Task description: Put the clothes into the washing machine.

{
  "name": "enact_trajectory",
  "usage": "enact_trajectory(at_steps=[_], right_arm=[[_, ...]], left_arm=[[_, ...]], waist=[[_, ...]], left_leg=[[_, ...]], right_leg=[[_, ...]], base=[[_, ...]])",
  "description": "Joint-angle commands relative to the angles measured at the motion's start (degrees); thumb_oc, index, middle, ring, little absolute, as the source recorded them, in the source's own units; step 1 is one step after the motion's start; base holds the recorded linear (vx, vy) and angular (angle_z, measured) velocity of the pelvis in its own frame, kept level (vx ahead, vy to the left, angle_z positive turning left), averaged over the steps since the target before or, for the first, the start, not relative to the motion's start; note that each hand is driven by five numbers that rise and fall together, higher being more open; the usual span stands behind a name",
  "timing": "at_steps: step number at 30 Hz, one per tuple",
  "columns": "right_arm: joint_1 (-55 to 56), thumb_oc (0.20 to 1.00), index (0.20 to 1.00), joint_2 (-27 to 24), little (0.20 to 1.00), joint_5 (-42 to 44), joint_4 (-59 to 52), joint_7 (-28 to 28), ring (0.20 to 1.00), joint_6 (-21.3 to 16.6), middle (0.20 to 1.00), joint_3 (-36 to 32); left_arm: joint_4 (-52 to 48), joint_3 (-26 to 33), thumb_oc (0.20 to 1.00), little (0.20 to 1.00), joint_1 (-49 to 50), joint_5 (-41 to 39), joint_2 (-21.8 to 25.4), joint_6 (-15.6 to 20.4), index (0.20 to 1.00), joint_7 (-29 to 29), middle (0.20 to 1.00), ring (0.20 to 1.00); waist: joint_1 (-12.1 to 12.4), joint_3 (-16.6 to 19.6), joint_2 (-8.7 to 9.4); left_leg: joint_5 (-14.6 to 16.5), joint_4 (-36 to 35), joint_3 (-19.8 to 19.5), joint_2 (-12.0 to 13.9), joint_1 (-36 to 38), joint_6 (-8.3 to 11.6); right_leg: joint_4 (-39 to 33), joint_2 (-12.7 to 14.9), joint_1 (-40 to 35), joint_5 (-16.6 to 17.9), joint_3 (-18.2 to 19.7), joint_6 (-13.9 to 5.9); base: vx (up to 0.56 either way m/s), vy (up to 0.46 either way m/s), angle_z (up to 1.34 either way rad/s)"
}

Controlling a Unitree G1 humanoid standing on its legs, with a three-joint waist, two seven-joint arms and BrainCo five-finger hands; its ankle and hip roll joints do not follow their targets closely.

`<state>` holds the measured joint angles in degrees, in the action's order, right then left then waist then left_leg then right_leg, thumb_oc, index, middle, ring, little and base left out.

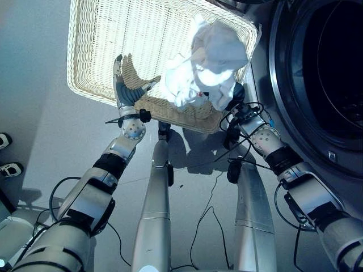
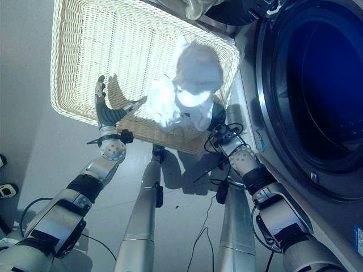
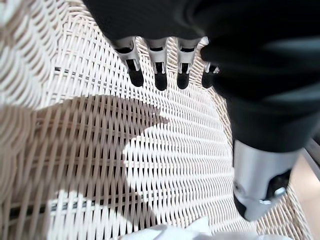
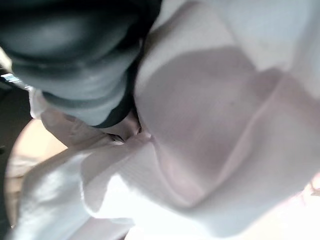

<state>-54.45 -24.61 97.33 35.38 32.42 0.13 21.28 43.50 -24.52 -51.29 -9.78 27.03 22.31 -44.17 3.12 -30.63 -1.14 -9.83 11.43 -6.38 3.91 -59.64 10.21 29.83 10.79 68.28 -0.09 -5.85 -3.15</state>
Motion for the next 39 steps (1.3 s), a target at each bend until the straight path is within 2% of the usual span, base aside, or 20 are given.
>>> enact_trajectory(at_steps=[1, 13, 17, 18, 20, 21, 23, 25, 28, 30, 31, 33, 38, 39], right_arm=[[1.17, 0.200, 0.200, -1.23, 0.200, 5.17, -8.29, 6.86, 0.200, -1.96, 0.200, -2.01], [1.30, 0.200, 0.200, -4.75, 0.200, 11.93, -7.64, 12.70, 0.200, -4.46, 0.200, -6.33], [1.25, 0.200, 0.200, -5.42, 0.200, 14.29, -7.56, 13.19, 0.200, -7.70, 0.200, -8.40], [1.08, 0.200, 0.200, -5.90, 0.200, 15.67, -7.41, 12.41, 0.200, -10.20, 0.200, -9.61], [1.32, 0.200, 0.200, -6.03, 0.200, 15.67, -7.36, 10.29, 0.200, -12.20, 0.200, -10.99], [1.66, 0.200, 0.200, -5.74, 0.200, 15.67, -7.19, 5.73, 0.200, -14.90, 0.200, -13.25], [1.89, 0.200, 0.200, -5.67, 0.200, 15.67, -6.51, 1.94, 0.200, -16.89, 0.200, -14.78], [1.62, 0.200, 0.200, -6.29, 0.200, 15.67, -3.02, -6.85, 0.200, -19.13, 0.200, -17.39], [1.07, 0.200, 0.200, -6.60, 0.200, 15.67, -0.70, -13.81, 0.200, -20.06, 0.200, -18.45], [0.57, 0.200, 0.200, -8.39, 0.200, 15.67, 4.73, -22.01, 0.200, -21.40, 0.200, -18.45], [0.11, 0.200, 0.200, -8.63, 0.200, 15.67, 5.08, -22.81, 0.200, -21.53, 0.200, -18.39], [-1.01, 0.200, 0.200, -9.52, 0.200, 11.47, 10.78, -33.05, 0.200, -23.06, 0.200, -18.88], [-5.25, 0.200, 0.200, -12.50, 0.200, 6.67, 19.57, -44.11, 0.200, -23.58, 0.200, -19.68], [-6.08, 0.200, 0.200, -13.54, 0.200, 1.84, 21.61, -49.54, 0.200, -21.24, 0.200, -19.22]], left_arm=[[-0.35, 3.80, 1.000, 1.000, -0.90, 0.10, 1.46, 3.70, 1.000, -0.98, 1.000, 1.000], [1.40, 4.19, 1.000, 1.000, -0.75, -1.79, 3.67, 5.89, 1.000, -0.03, 1.000, 1.000], [1.95, 4.49, 1.000, 1.000, -0.87, -2.33, 4.23, 6.15, 1.000, 0.31, 1.000, 1.000], [2.16, 4.60, 1.000, 1.000, -0.62, -2.76, 4.64, 6.66, 1.000, 0.58, 1.000, 1.000], [2.23, 4.69, 1.000, 1.000, -0.39, -3.00, 4.98, 6.89, 1.000, 0.75, 1.000, 1.000], [2.55, 4.66, 1.000, 1.000, -0.36, -3.55, 5.44, 7.13, 1.000, 0.98, 1.000, 1.000], [3.00, 4.69, 1.000, 1.000, -0.44, -3.59, 5.49, 7.34, 1.000, 1.08, 1.000, 1.000], [3.82, 4.64, 1.000, 1.000, -1.21, -4.19, 5.67, 7.21, 1.000, 1.26, 1.000, 1.000], [4.11, 4.41, 1.000, 1.000, -1.90, -4.57, 5.70, 6.85, 1.000, 1.03, 1.000, 1.000], [4.17, 3.66, 1.000, 1.000, -2.17, -4.18, 5.20, 6.61, 1.000, -0.07, 1.000, 1.000], [4.13, 3.71, 1.000, 1.000, -2.47, -4.15, 5.25, 6.59, 1.000, -0.17, 1.000, 1.000], [4.79, 3.17, 1.000, 1.000, -2.02, -4.03, 4.78, 7.22, 1.000, -0.59, 1.000, 1.000], [5.90, 2.65, 1.000, 1.000, -2.39, -3.60, 4.02, 7.86, 1.000, -0.70, 1.000, 1.000], [5.82, 2.15, 1.000, 1.000, -2.49, -3.52, 3.87, 7.69, 1.000, -0.99, 1.000, 1.000]], waist=[[-1.48, 0.84, -1.26], [-2.10, 0.84, -1.09], [-2.22, 0.84, -1.11], [-2.24, 0.84, -1.12], [-2.37, 0.84, -1.05], [-2.58, 0.84, -0.97], [-2.73, 0.84, -0.85], [-3.07, 0.84, -0.80], [-3.29, 0.84, -0.75], [-3.33, 0.84, -0.70], [-3.37, 0.84, -0.71], [-3.18, 0.84, -0.87], [-2.67, 0.84, -1.37], [-2.51, 0.84, -1.47]], left_leg=[[1.49, 2.89, 3.17, -4.99, -0.21, -5.23], [1.65, 2.38, 3.46, -4.36, 0.15, -5.01], [1.78, 2.25, 3.64, -4.20, 0.52, -5.02], [1.87, 2.30, 3.68, -4.12, 0.63, -4.96], [1.93, 2.34, 3.81, -3.97, 0.75, -4.91], [2.03, 2.33, 3.90, -3.83, 0.92, -4.85], [2.13, 2.42, 3.98, -3.71, 0.98, -4.81], [2.29, 2.46, 4.19, -3.51, 0.95, -4.73], [2.34, 2.55, 4.23, -3.46, 0.67, -4.63], [2.39, 2.51, 4.25, -3.38, 0.52, -4.55], [1.95, 2.48, 4.26, -3.42, -0.09, -4.58], [2.69, 2.65, 4.36, -3.30, 0.72, -4.41], [2.82, 2.67, 4.19, -3.37, 0.53, -4.47], [2.85, 2.91, 4.04, -3.45, 0.24, -4.52]], right_leg=[[-10.31, -3.68, -4.38, 8.74, -3.53, -5.03], [-10.91, -3.32, -4.88, 8.83, -3.70, -5.38], [-10.98, -3.20, -5.29, 8.71, -3.71, -5.48], [-11.03, -3.11, -5.48, 8.67, -3.75, -5.53], [-10.96, -3.15, -5.61, 8.64, -3.72, -5.53], [-10.95, -3.22, -5.78, 8.65, -3.61, -5.59], [-10.87, -3.22, -5.84, 8.69, -3.50, -5.69], [-10.69, -3.29, -5.69, 8.71, -3.19, -5.76], [-10.81, -3.45, -5.34, 8.87, -2.90, -5.71], [-10.91, -3.47, -5.10, 9.06, -2.82, -5.63], [-11.09, -3.45, -4.56, 9.52, -2.83, -5.51], [-11.01, -3.70, -5.30, 8.99, -2.70, -5.49], [-11.25, -3.66, -5.39, 9.04, -2.77, -5.38], [-10.98, -3.69, -5.18, 8.96, -2.76, -5.30]], base=[[0.00, 0.000, 0.00], [0.00, 0.003, -0.02], [0.00, 0.000, 0.00], [0.00, 0.000, 0.00], [0.00, 0.000, 0.00], [0.00, 0.000, 0.00], [0.00, 0.000, 0.00], [0.00, 0.000, 0.00], [0.00, 0.003, -0.02], [0.01, 0.002, -0.08], [0.00, 0.011, -0.05], [0.01, 0.012, -0.05], [0.01, -0.009, -0.03], [0.00, -0.030, -0.02]])
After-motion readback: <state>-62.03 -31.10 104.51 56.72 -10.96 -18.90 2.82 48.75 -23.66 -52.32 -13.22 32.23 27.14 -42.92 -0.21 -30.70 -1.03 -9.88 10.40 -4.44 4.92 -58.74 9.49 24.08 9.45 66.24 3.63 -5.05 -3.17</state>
